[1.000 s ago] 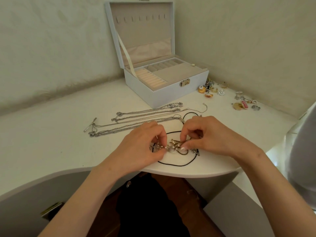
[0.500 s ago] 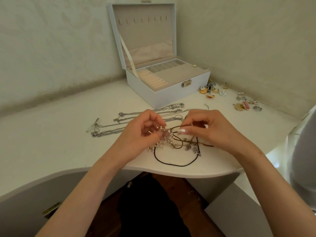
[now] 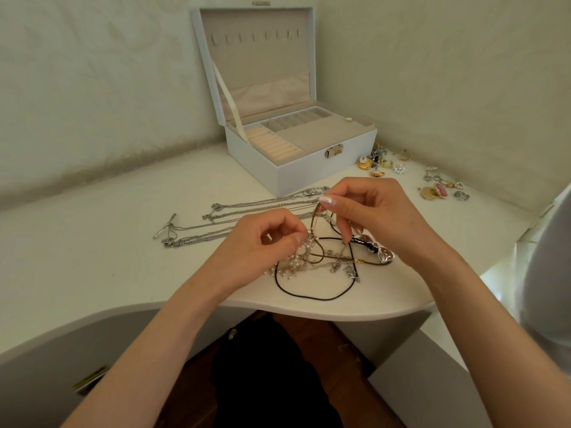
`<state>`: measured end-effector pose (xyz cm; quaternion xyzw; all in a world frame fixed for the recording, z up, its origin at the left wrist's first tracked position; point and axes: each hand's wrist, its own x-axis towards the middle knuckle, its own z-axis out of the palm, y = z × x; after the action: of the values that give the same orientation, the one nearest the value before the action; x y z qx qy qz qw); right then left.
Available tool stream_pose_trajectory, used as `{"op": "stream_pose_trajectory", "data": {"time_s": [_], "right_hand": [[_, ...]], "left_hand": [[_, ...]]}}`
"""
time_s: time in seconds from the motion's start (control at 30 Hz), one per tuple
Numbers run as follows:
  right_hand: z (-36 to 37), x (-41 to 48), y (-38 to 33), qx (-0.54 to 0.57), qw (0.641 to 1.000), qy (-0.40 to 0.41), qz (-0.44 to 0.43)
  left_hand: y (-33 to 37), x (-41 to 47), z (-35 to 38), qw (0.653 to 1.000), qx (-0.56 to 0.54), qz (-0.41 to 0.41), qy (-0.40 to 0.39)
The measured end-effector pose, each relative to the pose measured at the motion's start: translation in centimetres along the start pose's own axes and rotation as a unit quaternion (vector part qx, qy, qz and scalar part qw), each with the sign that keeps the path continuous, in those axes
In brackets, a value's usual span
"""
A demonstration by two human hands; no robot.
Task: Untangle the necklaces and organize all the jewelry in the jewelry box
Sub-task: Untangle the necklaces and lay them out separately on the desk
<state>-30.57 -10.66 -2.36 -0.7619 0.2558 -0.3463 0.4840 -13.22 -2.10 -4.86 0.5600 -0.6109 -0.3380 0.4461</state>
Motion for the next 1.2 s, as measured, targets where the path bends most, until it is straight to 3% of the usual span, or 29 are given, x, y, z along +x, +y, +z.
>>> {"op": "stream_pose_trajectory", "data": {"time_s": [0.3,0.6,0.73,1.03,1.2], "right_hand": [[-0.5,0.6,0.2,-0.041,0.999,-0.024,-0.008],[-2.2,0.5,1.8,-0.194,0.979,-0.002,0.057],[-2.4,0.3,2.2,-0.229,0.971,-0.007,0.074],[-2.7,-0.1,1.5,-0.156,0.986,0.056,0.016],[-2.8,0.1,0.9,-0.098,0.993,0.062,-0.023]], "left_hand": [[0.3,0.1,0.3,0.999,0.028,0.017,-0.004],[0.4,-0.2,-0.1,0.997,-0.075,0.019,0.028],[0.3,-0.2,-0.1,0.997,-0.068,0.015,0.041],[0.8,0.3,0.5,0.985,0.169,-0.031,0.017],[1.8,1.1,1.4,0.988,0.152,-0.015,0.026]]}}
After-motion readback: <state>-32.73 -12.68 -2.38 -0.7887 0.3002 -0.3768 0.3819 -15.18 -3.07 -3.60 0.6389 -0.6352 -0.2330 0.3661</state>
